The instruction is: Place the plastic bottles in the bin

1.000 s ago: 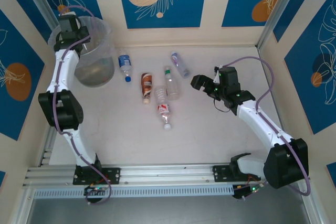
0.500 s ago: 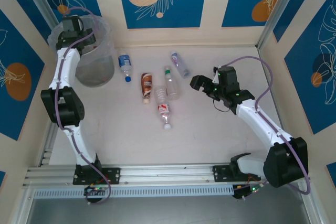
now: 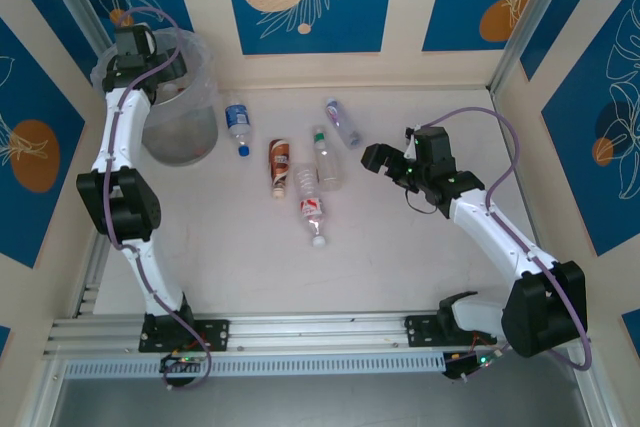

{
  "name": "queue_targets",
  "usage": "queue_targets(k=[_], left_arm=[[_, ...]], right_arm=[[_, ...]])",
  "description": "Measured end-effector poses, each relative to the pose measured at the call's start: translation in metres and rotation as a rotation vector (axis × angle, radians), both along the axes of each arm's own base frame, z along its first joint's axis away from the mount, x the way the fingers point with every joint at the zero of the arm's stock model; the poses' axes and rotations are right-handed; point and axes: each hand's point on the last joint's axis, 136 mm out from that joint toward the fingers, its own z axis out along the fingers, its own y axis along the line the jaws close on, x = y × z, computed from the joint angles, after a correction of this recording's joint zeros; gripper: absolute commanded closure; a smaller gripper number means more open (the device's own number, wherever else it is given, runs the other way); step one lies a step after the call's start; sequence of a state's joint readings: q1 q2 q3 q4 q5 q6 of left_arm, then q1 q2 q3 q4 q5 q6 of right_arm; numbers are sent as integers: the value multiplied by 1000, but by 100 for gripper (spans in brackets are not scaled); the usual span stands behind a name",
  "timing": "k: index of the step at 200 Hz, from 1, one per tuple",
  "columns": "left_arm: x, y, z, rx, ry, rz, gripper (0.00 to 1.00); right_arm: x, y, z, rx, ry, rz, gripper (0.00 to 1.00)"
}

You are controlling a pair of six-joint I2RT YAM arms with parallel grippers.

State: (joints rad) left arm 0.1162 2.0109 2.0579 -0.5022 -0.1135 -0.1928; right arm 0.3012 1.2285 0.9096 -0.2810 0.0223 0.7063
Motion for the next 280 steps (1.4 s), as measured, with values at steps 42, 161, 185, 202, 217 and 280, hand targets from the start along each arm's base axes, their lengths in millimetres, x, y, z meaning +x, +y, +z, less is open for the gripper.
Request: queue_targets(k=[42, 161, 185, 202, 217, 280], left_arm=[[-4, -15, 14, -71, -31, -55, 1], [-39, -105, 92, -102, -172, -241, 1], [-52, -136, 95, -119, -190, -293, 1], [-63, -152, 87, -126, -181, -321, 1], [-72, -164, 77, -120, -162, -333, 1], [-95, -209, 32, -71, -76, -364, 1]], right_arm=[[2, 1, -6, -5, 17, 1, 1], [5, 23, -24, -21, 71, 54, 1], [1, 31, -28, -25, 83, 74, 1], [0, 34, -29, -26, 84, 78, 1], [-1, 35, -29, -29, 84, 80, 1], [-2, 27, -36, -46, 75, 25, 0]])
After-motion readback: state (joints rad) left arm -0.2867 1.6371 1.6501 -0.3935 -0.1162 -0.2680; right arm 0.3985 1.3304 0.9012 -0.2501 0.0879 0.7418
